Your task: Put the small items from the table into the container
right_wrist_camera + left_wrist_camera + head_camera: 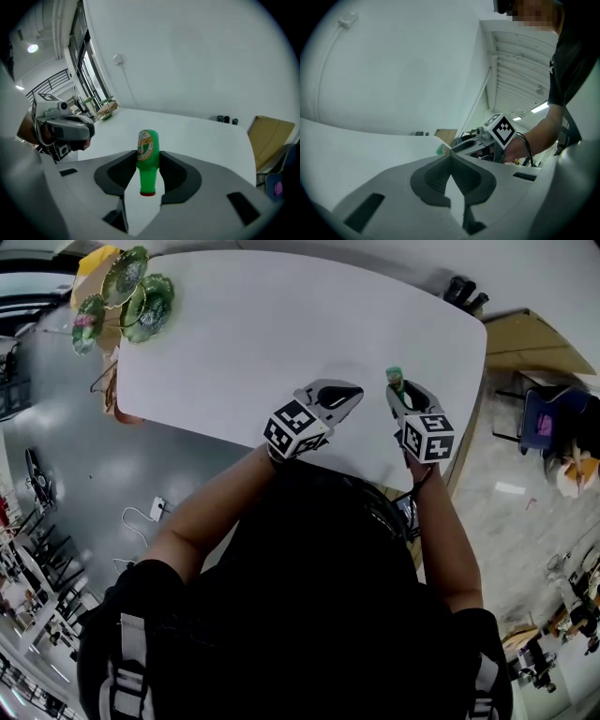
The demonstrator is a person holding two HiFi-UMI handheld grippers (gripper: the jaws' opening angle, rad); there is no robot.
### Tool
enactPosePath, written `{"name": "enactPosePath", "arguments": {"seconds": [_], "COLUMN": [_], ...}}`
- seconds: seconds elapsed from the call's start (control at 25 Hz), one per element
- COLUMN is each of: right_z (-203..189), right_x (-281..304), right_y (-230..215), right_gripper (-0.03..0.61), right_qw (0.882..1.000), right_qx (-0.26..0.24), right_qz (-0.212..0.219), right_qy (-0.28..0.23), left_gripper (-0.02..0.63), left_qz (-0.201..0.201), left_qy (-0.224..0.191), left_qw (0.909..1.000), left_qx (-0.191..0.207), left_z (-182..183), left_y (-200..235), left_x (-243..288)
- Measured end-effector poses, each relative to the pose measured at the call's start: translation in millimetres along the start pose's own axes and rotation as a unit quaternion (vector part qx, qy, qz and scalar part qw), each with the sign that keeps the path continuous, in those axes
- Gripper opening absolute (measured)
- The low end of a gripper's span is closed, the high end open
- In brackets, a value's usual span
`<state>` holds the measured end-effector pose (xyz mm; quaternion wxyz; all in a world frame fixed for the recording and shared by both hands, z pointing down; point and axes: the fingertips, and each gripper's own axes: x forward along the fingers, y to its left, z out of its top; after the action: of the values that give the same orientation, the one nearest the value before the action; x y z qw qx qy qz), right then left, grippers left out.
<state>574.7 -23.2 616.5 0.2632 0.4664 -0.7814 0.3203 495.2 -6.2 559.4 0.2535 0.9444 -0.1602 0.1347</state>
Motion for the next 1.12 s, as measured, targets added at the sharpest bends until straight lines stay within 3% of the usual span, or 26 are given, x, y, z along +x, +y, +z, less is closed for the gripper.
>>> {"name": "enactPosePath", "arguments": {"seconds": [0.28, 0.56, 1.12], "right_z": [52.2, 100.8, 102.7], "right_x": [-93.0, -185.5, -196.1], "right_y": [35.4, 80.8, 99.5], "right_gripper": [0.15, 0.15, 0.15], "right_qw": [0.995, 0.975, 0.969], "right_qx": [-0.023, -0.057, -0.08], "right_qz": [0.014, 0.054, 0.106], "right_qy": [-0.1, -0.206, -0.21], "left_gripper": [0.005, 0.005, 0.005], "left_qz": [0.004, 0.026, 0.098], "left_qy": [-0.053, -0.115, -0.14], "left_qw": [0.9979, 0.9914, 0.9841], "left_qx": [0.036, 0.057, 0.049], "left_z": [49.9, 91.0, 85.1], "left_y": [-57.2, -96.2, -111.4], "left_x": [-18.3, -36.1, -74.4]}}
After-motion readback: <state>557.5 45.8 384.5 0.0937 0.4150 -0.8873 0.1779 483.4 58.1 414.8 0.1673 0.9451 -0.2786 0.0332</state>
